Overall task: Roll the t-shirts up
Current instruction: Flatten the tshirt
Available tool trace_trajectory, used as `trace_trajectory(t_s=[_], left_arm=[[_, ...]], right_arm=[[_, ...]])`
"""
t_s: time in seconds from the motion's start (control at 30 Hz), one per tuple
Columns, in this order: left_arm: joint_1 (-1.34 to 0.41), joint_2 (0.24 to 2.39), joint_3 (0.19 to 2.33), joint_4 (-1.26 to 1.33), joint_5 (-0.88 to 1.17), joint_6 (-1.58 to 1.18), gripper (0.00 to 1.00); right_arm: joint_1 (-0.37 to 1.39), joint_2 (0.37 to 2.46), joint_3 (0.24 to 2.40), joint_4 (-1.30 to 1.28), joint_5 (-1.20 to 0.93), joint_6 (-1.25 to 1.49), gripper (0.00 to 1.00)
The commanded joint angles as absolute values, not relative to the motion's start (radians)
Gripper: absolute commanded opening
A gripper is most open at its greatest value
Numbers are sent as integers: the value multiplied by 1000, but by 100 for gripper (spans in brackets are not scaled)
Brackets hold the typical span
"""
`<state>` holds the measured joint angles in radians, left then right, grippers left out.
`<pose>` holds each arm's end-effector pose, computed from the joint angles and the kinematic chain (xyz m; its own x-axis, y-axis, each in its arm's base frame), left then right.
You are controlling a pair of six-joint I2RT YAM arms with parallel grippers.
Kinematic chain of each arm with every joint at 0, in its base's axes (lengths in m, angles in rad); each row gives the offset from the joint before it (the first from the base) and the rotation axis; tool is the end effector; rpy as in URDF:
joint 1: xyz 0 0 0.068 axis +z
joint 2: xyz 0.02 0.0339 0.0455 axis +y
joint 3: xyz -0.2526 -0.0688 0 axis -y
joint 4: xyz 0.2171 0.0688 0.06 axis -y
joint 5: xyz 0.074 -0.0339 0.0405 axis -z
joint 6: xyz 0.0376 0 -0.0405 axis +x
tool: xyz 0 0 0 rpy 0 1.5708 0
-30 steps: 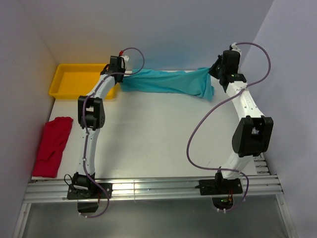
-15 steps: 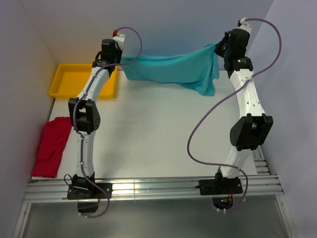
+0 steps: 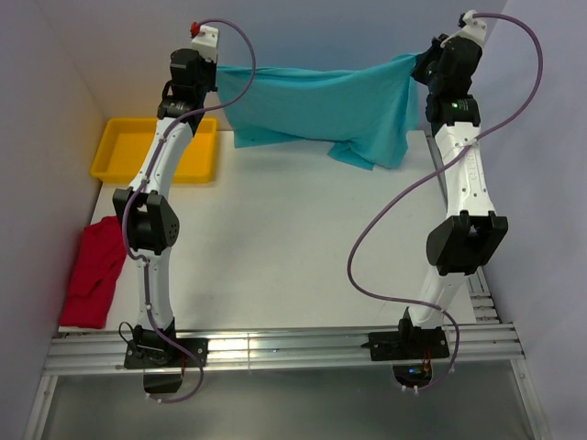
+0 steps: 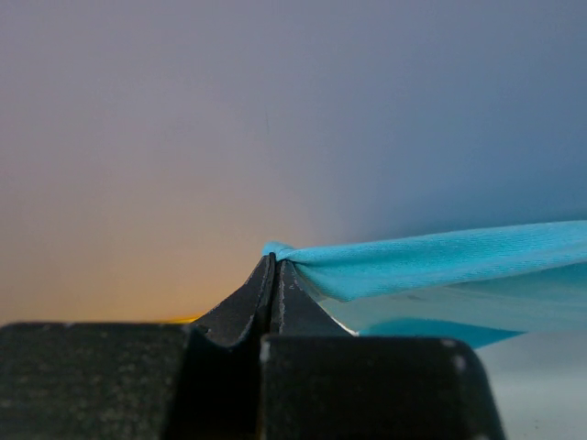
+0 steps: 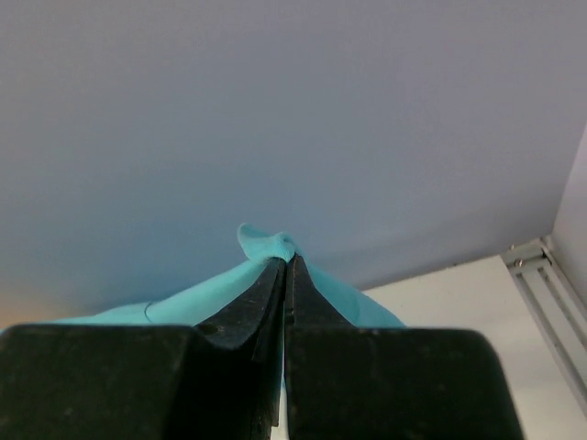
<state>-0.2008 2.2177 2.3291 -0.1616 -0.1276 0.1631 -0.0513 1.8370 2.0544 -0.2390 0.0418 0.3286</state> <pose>0.4835 -0.0935 0.3932 -0.0366 0.1718 -0.9844 0.0803 0.9824 0.1685 0.3964 -0.0219 0.4602 0.0096 0.3224 -0.9466 0.0949 0.9420 0.3218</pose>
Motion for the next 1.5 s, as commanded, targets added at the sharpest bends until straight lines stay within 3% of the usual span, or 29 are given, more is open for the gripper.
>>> trace_trajectory(t_s=[0.0, 0.17, 0.43, 0.73, 0.9, 1.17, 1.47], left_arm=[[-202, 2157, 2347, -84, -161, 167, 0], [-192, 2128, 2315, -9, -170, 167, 0], [-192, 2146, 2362, 172, -209, 205, 0], [-183, 2172, 2376, 406, -268, 218, 0], [-183, 2198, 2344, 537, -227, 270, 0], [-167, 2293, 2316, 800, -193, 278, 0], [-143, 2402, 2447, 867, -149, 196, 0]], right_arm=[[-63, 1824, 2176, -156, 61, 279, 0], [-64, 1786, 2126, -39, 58, 273, 0], [-64, 1879, 2332, -29, 55, 250, 0], [-64, 1894, 2330, 107, 54, 253, 0], [-64, 2006, 2451, 141, 67, 249, 0], [-63, 2108, 2474, 310, 104, 264, 0], [-58, 2158, 2490, 488, 147, 216, 0]])
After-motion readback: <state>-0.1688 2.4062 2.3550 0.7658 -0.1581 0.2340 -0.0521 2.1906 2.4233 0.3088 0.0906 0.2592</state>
